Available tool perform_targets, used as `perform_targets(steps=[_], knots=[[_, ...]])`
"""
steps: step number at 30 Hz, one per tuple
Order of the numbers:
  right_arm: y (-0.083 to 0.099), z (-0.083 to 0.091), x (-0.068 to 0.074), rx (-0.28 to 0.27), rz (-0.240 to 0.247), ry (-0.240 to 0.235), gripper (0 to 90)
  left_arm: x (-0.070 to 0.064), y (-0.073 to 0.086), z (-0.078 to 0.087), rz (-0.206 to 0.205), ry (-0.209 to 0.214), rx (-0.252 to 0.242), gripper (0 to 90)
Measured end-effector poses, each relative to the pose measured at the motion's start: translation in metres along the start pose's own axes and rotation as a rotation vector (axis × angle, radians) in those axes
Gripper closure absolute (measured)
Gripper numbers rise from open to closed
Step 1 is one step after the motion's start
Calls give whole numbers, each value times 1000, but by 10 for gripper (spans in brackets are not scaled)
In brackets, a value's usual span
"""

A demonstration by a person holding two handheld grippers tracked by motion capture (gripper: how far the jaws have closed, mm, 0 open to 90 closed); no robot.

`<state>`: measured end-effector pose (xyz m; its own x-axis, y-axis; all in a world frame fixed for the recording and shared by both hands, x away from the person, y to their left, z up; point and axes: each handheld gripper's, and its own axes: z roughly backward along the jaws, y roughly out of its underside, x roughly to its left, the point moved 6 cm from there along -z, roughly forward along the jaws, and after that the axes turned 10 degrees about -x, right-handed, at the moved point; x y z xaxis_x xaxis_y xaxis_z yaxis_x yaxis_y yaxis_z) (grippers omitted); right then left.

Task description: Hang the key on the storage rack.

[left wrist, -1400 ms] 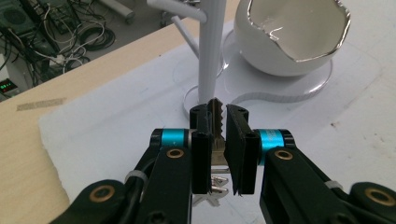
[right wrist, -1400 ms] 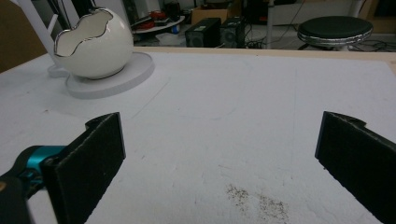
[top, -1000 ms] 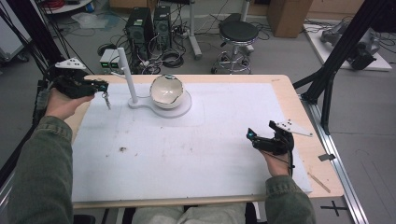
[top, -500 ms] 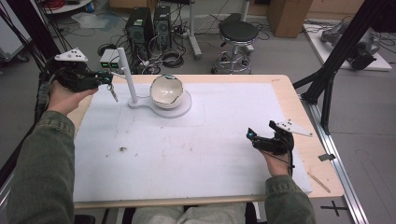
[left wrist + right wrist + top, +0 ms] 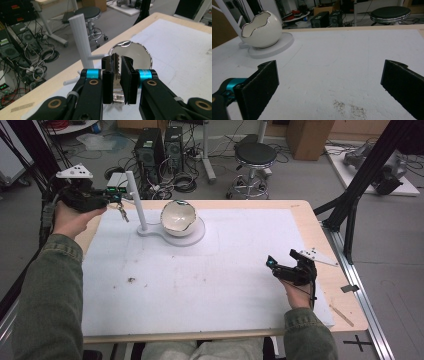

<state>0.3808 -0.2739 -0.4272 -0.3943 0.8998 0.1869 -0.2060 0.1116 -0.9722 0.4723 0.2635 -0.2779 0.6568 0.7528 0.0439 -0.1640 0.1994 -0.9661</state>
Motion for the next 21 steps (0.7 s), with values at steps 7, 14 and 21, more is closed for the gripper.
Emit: perform_targets(steps=[7,14,21], knots=[[0,0,3,0,2,-13,6,-4,-6,-3,-26,-6,-54,804],[1,0,4,0,-1,-16,6,-7,-11,-12,-46,-26,-81,804],[0,1,4,1,-1,-19,6,-9,-15,-19,-56,-41,-111,804]])
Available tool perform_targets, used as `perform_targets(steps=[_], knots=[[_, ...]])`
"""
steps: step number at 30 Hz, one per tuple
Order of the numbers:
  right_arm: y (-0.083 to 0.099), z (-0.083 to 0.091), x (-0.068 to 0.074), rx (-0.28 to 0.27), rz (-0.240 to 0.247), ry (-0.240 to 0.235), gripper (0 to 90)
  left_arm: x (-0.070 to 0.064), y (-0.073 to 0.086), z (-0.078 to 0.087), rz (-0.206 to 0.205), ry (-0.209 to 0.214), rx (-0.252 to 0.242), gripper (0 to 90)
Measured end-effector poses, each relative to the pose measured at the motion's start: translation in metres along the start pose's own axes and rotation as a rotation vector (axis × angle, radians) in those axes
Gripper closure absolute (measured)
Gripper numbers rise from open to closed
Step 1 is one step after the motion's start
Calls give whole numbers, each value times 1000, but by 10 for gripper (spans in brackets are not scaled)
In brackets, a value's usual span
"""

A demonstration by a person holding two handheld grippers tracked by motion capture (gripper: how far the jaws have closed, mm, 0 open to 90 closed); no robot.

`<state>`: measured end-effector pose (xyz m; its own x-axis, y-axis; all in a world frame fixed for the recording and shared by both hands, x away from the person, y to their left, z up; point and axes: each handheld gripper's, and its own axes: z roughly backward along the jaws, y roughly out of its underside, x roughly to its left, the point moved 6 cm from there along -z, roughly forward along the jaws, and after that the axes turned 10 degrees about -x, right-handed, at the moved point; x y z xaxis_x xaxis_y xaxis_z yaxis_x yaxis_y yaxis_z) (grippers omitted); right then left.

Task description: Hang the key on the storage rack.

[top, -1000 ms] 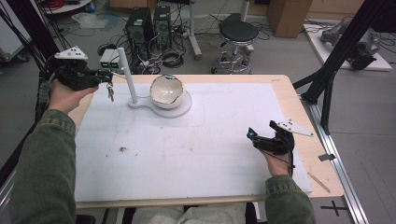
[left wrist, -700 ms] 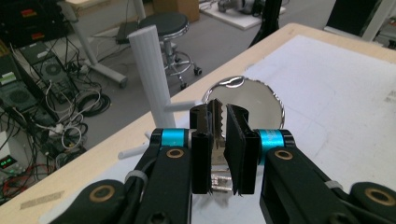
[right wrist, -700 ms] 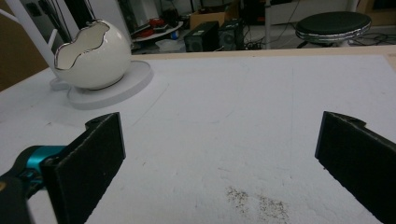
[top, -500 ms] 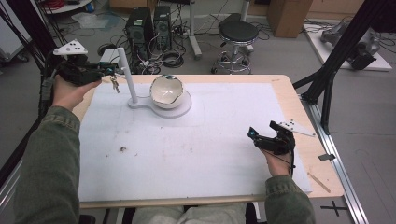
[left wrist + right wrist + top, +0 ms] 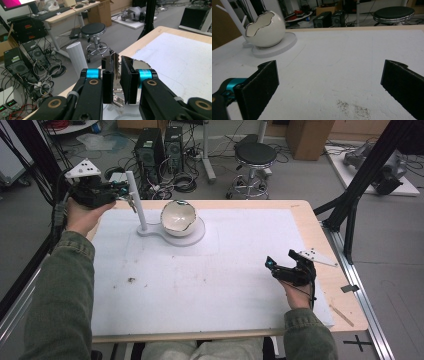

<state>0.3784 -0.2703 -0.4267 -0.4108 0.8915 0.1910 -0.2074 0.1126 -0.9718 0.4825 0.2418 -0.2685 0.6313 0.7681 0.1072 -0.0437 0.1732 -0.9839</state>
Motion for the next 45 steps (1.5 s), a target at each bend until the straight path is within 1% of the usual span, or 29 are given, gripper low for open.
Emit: perform_targets(steps=[1,2,3,4,5,8,9,10,11,12,13,18,19,20,21,25,27,29,30,35,36,38,39,44,45], knots=[[0,0,0,0,-1,-1,6,0,-1,-2,-1,-17,-12,804],[0,0,0,0,-1,-1,6,0,-1,-2,-1,-17,-12,804],[0,0,0,0,2,-2,6,1,-1,-4,-4,-34,-25,804],[0,0,0,0,2,-2,6,1,-1,-4,-4,-34,-25,804],[0,0,0,0,6,-4,5,1,-1,-6,5,-41,-36,804],[0,0,1,2,9,-7,6,1,0,-7,14,-41,-41,804],[0,0,1,2,9,-8,6,3,1,-8,17,-50,-48,804],[0,0,1,2,9,-8,6,3,1,-8,17,-50,-48,804],[0,0,0,3,6,-7,5,5,2,-9,26,-62,-56,804],[0,0,0,2,7,-7,6,5,2,-9,26,-62,-56,804],[0,0,0,3,4,-8,6,5,2,-10,32,-69,-68,805],[0,0,-1,-1,9,-7,5,6,2,-12,28,-84,-70,804],[0,0,-1,-1,8,-6,5,7,4,-14,31,-99,-69,804],[0,0,0,-2,8,-7,6,7,4,-14,31,-99,-69,804],[0,0,0,-2,9,-8,6,9,5,-16,24,-119,-66,804],[0,1,-1,1,4,-9,6,11,5,-20,49,-134,-88,804],[0,1,-1,-1,3,-9,6,11,6,-21,53,-136,-87,805],[0,1,-1,-1,0,-10,6,11,8,-24,48,-143,-78,805],[1,1,-1,2,-1,-8,5,10,9,-26,39,-152,-70,805],[1,1,-1,0,4,-11,5,11,12,-30,42,-175,-67,812],[1,1,-1,0,3,-12,6,12,13,-32,53,-174,-66,812],[1,1,-1,2,2,-13,6,12,13,-32,55,-179,-62,811],[1,1,-1,3,4,-13,6,14,14,-33,67,-185,-69,811],[1,1,-1,3,6,-15,6,15,17,-35,81,-199,-76,811],[1,1,-1,5,3,-16,6,16,19,-36,113,-206,-80,811]])
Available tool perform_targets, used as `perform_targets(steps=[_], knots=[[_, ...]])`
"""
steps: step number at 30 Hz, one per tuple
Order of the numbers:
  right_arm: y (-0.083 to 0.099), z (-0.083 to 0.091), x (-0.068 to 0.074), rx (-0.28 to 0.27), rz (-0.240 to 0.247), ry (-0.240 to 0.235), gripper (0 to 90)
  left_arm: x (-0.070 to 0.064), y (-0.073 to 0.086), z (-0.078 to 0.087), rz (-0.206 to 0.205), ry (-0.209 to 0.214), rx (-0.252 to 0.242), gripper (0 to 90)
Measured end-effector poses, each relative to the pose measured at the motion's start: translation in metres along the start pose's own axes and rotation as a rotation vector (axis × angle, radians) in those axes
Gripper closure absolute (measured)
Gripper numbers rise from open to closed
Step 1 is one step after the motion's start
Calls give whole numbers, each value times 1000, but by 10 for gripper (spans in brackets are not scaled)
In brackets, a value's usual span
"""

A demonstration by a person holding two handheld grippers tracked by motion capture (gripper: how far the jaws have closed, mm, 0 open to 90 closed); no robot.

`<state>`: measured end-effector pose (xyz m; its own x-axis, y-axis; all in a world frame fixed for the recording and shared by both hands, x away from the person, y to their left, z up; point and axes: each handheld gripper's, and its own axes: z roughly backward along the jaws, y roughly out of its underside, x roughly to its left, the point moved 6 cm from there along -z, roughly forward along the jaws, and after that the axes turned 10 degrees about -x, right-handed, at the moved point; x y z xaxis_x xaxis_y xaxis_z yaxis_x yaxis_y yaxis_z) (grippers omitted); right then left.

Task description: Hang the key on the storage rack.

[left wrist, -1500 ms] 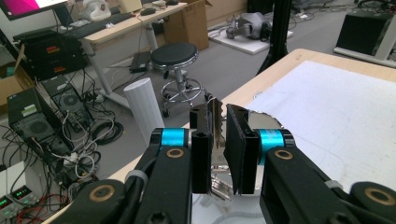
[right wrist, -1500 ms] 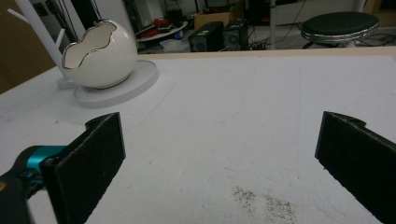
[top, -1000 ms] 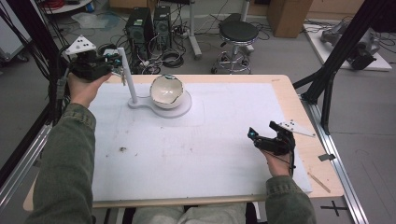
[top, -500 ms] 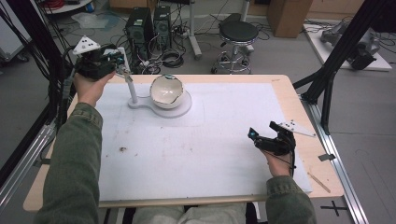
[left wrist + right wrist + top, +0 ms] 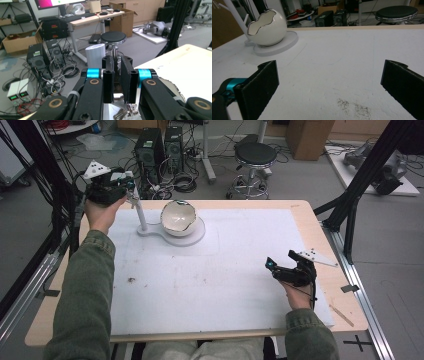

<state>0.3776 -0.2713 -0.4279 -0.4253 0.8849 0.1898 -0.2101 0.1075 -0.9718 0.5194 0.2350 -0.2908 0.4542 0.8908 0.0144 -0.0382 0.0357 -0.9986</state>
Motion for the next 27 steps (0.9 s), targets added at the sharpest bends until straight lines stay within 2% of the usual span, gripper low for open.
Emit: perform_targets(steps=[3,8,14,19,21,22,25,27], knots=[[0,0,0,2,0,0,6,3,2,-1,51,-8,1,809],[0,0,0,1,3,-1,5,3,1,1,73,-6,7,799],[0,0,1,2,6,-4,6,2,0,4,53,-21,12,711],[0,-1,1,2,7,-5,6,2,-1,5,45,-17,4,791],[1,-1,1,4,5,-6,6,2,-3,7,25,-17,-5,814],[1,-1,1,6,3,-7,6,3,-4,8,6,-38,-4,869],[1,-1,1,6,6,-7,6,5,-4,9,1,-51,4,868],[1,-1,1,8,7,-9,6,10,-2,11,15,-69,19,866]])
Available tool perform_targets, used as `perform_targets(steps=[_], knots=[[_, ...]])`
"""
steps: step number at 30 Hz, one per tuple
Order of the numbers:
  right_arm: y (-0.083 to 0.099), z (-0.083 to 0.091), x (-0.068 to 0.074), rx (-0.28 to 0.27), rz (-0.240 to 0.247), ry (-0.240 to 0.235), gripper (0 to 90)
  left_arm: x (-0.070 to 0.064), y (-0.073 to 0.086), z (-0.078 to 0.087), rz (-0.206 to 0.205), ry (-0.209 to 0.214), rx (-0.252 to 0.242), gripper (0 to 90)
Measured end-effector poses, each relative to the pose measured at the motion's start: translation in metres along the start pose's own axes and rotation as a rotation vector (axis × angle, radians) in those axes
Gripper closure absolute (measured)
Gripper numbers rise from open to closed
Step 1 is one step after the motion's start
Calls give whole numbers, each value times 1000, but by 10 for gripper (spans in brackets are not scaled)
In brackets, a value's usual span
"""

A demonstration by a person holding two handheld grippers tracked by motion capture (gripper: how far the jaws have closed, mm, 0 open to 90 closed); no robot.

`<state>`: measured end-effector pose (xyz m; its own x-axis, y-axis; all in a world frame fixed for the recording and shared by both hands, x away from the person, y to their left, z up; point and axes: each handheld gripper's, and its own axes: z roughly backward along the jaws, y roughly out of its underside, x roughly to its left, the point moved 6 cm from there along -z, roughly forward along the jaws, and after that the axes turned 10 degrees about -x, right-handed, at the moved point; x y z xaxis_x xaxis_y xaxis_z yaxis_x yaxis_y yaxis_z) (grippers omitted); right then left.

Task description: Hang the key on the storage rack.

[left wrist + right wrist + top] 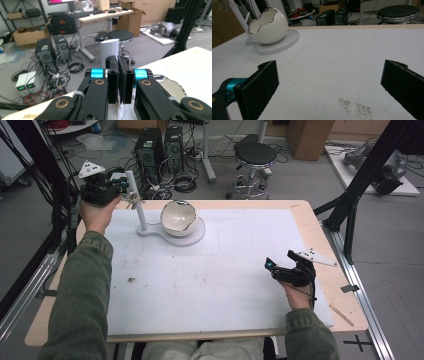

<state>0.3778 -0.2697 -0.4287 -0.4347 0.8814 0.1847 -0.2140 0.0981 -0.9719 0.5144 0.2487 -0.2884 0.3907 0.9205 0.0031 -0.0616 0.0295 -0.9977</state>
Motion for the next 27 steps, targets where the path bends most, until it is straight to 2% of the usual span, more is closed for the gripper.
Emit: perform_targets(steps=[2,3,4,5,11,13,21,27], knots=[[0,0,0,0,-1,-1,6,3,2,1,24,-13,-4,856],[0,0,0,0,1,-1,6,6,2,2,46,-30,-2,773],[0,0,0,0,0,-1,6,6,2,2,46,-30,-2,658],[0,0,0,1,-1,0,6,9,5,2,83,-41,14,576],[0,0,0,2,-3,2,5,10,7,12,115,3,8,370],[0,0,0,0,3,1,6,10,8,14,115,2,7,279],[0,0,0,-1,1,4,6,11,12,26,123,13,12,181],[0,0,0,-3,2,5,6,7,15,33,105,32,25,125]])
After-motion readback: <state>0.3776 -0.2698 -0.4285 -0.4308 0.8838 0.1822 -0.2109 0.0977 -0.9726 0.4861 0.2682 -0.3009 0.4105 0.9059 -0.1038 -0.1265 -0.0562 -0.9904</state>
